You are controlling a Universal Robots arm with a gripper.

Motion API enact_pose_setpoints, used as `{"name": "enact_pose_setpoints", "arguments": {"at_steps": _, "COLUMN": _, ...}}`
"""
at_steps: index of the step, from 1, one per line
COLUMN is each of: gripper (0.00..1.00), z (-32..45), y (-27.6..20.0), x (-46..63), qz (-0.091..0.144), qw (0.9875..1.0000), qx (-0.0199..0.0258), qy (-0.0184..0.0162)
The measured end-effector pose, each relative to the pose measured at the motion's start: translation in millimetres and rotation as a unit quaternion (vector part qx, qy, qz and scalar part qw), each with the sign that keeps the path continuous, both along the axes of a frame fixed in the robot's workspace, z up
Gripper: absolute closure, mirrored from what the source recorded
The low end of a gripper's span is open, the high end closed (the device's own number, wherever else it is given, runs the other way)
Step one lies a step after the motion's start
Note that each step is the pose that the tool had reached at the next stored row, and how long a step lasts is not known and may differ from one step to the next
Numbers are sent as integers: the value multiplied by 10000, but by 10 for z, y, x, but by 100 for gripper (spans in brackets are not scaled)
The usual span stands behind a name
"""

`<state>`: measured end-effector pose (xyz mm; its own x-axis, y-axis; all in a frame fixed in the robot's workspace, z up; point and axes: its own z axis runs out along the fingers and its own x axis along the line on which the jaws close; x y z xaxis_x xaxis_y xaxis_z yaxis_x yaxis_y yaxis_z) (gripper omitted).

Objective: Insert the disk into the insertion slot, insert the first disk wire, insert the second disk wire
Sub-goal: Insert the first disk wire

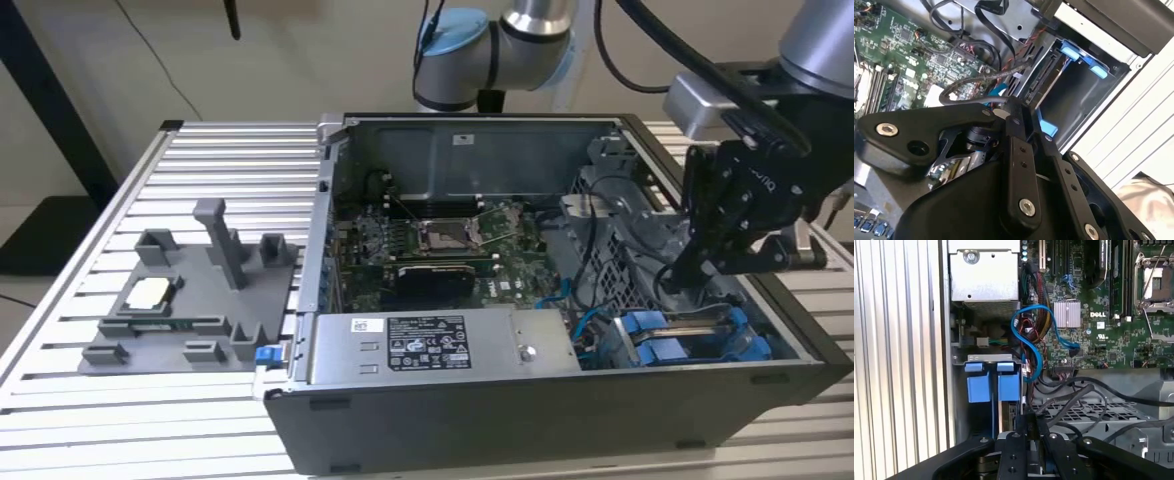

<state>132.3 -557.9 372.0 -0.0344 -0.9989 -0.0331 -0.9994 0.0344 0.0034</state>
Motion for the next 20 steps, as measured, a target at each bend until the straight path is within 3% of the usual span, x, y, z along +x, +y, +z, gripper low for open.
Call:
{"name": "enact_pose_setpoints", "arguments": {"at_steps": 5, "gripper": 81, "z": -20, "y": -39, "x": 6, "qz": 23, "qw": 10000, "qx": -27, "qy": -4}}
{"name": "enact_pose_setpoints", "arguments": {"at_steps": 14, "gripper": 81, "z": -22, "y": -47, "x": 11, "qz": 24, "qw": 10000, "qx": -28, "qy": -4}}
{"name": "enact_pose_setpoints", "arguments": {"at_steps": 20, "gripper": 81, "z": -28, "y": -130, "x": 34, "qz": 24, "qw": 10000, "qx": -28, "qy": -4}}
